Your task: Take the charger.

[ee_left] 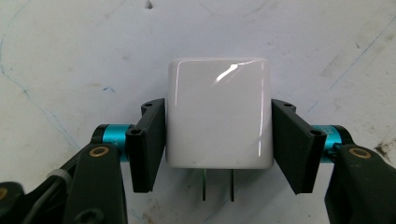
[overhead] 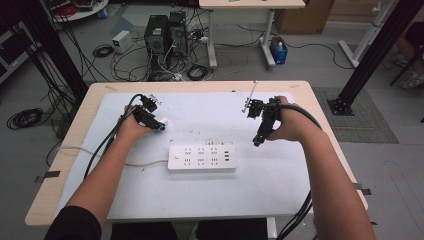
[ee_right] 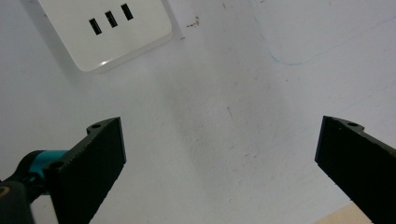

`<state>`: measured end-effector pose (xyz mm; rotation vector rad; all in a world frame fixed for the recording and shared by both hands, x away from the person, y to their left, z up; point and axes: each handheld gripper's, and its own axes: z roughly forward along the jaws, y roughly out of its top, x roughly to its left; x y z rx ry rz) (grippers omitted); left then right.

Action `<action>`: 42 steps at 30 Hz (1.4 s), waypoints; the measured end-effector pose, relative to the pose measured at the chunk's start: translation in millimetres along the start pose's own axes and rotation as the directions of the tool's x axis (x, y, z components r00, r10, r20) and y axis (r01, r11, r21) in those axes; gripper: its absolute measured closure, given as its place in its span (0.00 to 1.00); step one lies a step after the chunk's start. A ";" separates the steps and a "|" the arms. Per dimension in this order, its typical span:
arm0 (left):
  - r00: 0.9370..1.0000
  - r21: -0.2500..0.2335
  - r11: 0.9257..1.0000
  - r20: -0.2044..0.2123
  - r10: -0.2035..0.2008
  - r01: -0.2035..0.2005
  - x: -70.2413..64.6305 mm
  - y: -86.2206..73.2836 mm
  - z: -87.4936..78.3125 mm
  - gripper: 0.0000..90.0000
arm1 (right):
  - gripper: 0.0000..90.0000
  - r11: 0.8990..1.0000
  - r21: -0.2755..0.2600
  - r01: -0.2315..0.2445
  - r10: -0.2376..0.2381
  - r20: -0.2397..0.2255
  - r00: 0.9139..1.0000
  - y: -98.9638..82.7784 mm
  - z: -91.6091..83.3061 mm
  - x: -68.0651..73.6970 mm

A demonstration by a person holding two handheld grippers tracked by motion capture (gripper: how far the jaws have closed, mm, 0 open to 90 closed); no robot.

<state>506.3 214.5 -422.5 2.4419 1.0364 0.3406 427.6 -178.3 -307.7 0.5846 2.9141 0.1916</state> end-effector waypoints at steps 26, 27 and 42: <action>0.990 -0.035 0.991 0.034 0.134 -0.132 -24.0 14.4 -48.9 0.47 | 0.01 1.000 -0.031 0.000 0.000 0.002 1.000 3.1 -7.0 6.2; 0.989 -0.035 0.990 0.044 0.138 -0.137 -26.2 15.1 -52.1 0.47 | 0.01 0.999 -0.040 0.005 -0.005 0.002 1.000 3.3 -7.2 6.3; 0.971 -0.049 0.972 0.068 0.231 -0.228 -45.4 21.5 -94.8 0.47 | 0.01 0.998 -0.066 0.000 0.000 0.006 1.000 -0.5 -16.9 12.2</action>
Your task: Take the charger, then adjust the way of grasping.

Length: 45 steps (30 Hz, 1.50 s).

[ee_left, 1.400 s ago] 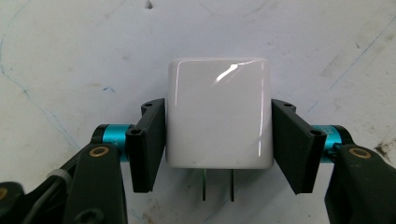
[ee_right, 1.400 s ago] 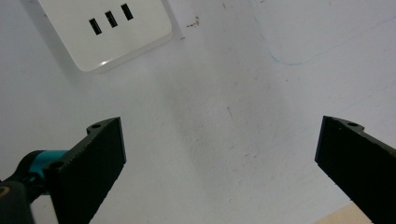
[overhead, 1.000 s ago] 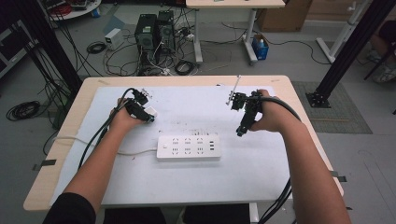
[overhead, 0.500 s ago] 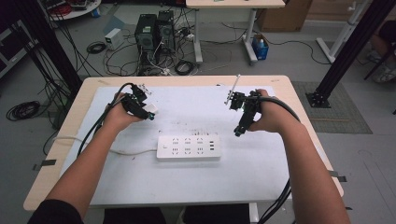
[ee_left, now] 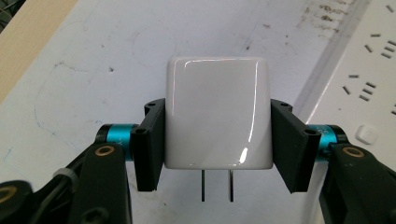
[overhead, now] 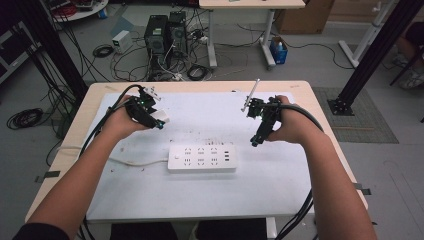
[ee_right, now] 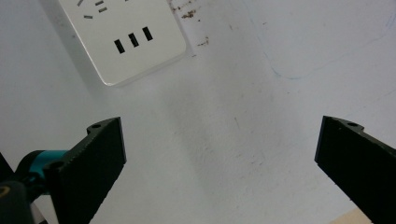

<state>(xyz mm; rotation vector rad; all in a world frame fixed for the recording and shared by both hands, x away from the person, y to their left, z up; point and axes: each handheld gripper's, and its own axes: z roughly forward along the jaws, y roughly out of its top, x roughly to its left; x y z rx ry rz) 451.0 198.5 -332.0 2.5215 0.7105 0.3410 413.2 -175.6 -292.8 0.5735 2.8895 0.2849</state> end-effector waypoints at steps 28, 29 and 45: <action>1.000 -0.006 1.000 -0.012 0.022 -0.022 -3.2 9.4 -67.1 0.47 | 0.01 0.999 -0.038 0.005 -0.004 0.018 1.000 5.4 -17.4 -5.4; 1.000 -0.002 1.000 -0.012 0.024 -0.024 -3.8 9.7 -66.0 0.47 | 0.01 0.999 -0.038 0.002 -0.001 0.019 1.000 4.9 -16.9 -5.5; 0.988 -0.093 0.988 0.080 0.133 -0.125 -23.6 17.2 -37.6 0.47 | 0.02 0.986 -0.126 -0.106 0.101 -0.043 0.994 1.5 -7.7 -6.6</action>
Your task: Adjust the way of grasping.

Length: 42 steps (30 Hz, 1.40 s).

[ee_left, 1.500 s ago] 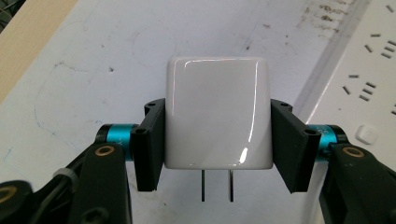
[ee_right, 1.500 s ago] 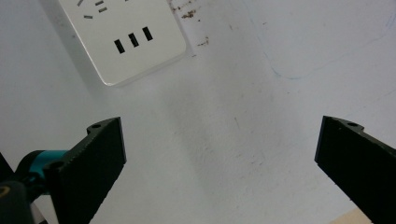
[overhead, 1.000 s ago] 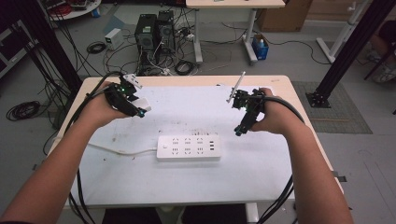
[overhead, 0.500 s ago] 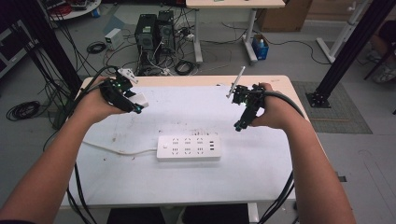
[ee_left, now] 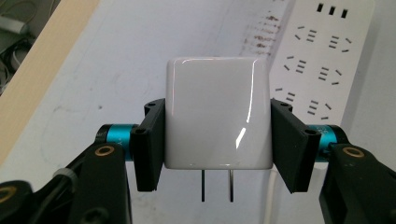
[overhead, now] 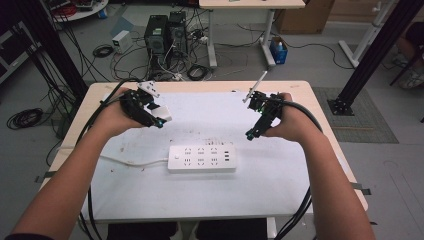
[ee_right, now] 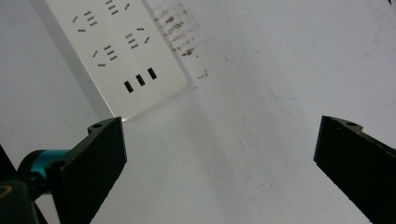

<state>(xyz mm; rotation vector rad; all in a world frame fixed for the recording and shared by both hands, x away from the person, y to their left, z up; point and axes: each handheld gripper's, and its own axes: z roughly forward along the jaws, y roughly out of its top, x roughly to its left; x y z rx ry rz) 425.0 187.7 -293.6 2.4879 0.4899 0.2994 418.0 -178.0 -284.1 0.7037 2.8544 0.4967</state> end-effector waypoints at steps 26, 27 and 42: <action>0.987 -0.087 0.984 0.029 0.160 -0.157 -42.4 6.4 42.3 0.47 | 0.03 0.941 -0.194 -0.276 0.201 -0.335 0.920 19.3 45.1 13.6; 0.986 -0.090 0.982 0.023 0.167 -0.165 -44.4 7.4 43.8 0.47 | 0.03 0.937 -0.203 -0.286 0.206 -0.341 0.917 19.8 46.5 13.9; 0.974 -0.147 0.964 0.006 0.227 -0.223 -61.6 18.2 50.7 0.47 | 0.03 0.890 -0.278 -0.361 0.206 -0.462 0.863 33.7 64.9 18.4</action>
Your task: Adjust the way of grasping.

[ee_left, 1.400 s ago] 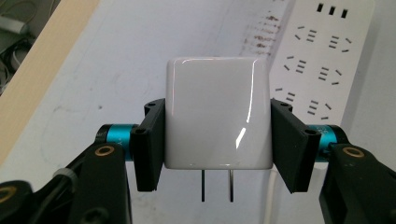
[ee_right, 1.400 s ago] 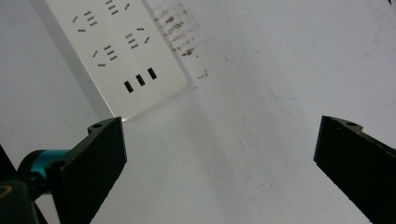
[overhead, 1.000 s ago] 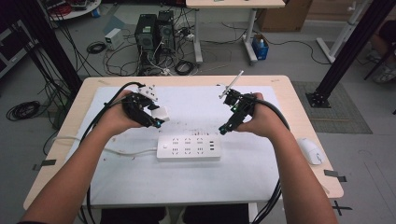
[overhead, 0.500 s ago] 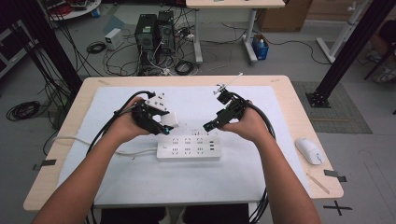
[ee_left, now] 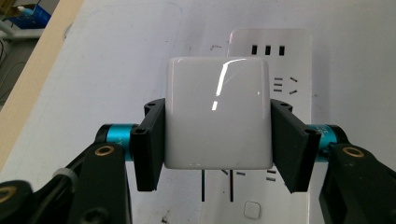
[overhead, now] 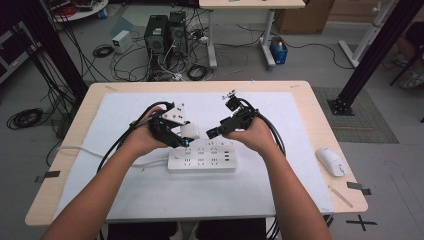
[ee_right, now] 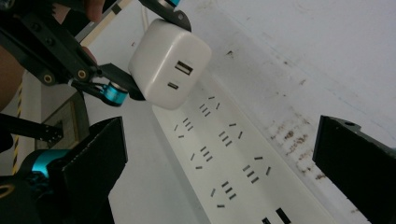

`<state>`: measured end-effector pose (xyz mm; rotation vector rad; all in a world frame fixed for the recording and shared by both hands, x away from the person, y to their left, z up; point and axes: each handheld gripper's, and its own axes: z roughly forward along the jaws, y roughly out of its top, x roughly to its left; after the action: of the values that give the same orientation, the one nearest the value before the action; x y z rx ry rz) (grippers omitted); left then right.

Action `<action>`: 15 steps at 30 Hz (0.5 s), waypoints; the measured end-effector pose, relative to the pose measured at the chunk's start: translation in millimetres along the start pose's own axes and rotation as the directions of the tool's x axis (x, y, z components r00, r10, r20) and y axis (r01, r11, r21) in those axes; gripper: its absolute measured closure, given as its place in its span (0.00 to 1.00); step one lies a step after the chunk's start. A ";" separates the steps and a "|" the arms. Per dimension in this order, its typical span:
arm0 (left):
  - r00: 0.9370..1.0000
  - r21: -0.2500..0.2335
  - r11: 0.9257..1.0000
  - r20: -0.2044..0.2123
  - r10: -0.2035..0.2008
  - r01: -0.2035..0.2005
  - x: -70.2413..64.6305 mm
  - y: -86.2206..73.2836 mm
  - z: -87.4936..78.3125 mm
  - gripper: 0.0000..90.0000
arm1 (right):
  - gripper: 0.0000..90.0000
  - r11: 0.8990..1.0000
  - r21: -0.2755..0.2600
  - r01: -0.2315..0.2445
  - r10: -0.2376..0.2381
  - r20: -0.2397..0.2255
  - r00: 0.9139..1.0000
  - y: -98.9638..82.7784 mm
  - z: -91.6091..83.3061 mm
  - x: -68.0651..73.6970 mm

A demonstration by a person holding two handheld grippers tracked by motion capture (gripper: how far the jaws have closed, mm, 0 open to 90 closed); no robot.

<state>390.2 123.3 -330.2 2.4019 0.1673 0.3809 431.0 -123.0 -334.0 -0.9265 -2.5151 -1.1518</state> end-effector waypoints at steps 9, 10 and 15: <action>1.000 -0.003 1.000 -0.004 0.023 -0.023 -4.9 4.8 5.0 0.47 | 0.03 0.999 -0.029 -0.038 0.036 -0.066 0.997 1.7 12.0 -1.7; 1.000 -0.005 1.000 -0.003 0.025 -0.025 -5.5 5.4 5.4 0.47 | 0.03 0.999 -0.033 -0.041 0.039 -0.072 0.997 1.7 13.0 -2.1; 0.999 0.006 0.999 -0.021 0.048 -0.048 -9.1 7.2 7.5 0.47 | 0.03 0.997 -0.048 -0.064 0.059 -0.111 0.992 2.1 19.8 -4.0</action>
<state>384.0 111.3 -333.0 2.4115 0.1206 0.4281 436.6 -109.1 -347.7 -0.9205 -2.3649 -1.2185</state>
